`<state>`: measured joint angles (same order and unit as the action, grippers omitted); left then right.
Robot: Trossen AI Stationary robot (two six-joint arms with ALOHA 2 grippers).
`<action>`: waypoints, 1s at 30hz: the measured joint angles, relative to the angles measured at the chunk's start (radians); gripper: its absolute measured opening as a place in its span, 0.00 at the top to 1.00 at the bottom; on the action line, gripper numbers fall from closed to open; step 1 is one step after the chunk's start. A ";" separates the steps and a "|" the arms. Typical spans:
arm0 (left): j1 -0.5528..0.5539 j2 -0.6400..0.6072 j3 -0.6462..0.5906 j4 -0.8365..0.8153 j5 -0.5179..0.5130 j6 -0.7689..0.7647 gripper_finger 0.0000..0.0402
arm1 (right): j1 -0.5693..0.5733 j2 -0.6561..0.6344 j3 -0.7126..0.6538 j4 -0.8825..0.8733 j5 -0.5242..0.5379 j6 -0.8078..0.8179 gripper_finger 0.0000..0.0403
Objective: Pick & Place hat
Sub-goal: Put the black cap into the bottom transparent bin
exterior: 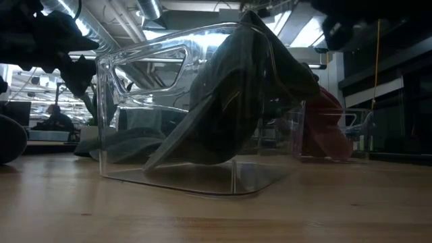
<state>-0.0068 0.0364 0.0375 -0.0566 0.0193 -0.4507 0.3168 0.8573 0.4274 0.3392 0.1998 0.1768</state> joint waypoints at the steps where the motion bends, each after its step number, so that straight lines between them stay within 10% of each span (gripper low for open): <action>1: 0.000 0.000 0.000 0.000 0.000 0.000 0.48 | 0.000 -0.026 -0.034 0.042 -0.015 0.000 0.91; 30: 0.000 0.000 0.000 0.000 0.000 0.000 0.48 | 0.000 -0.615 -0.404 0.142 -0.158 -0.146 0.91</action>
<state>-0.0067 0.0364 0.0376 -0.0566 0.0193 -0.4507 0.3164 0.2420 0.0231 0.4812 0.0421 0.0303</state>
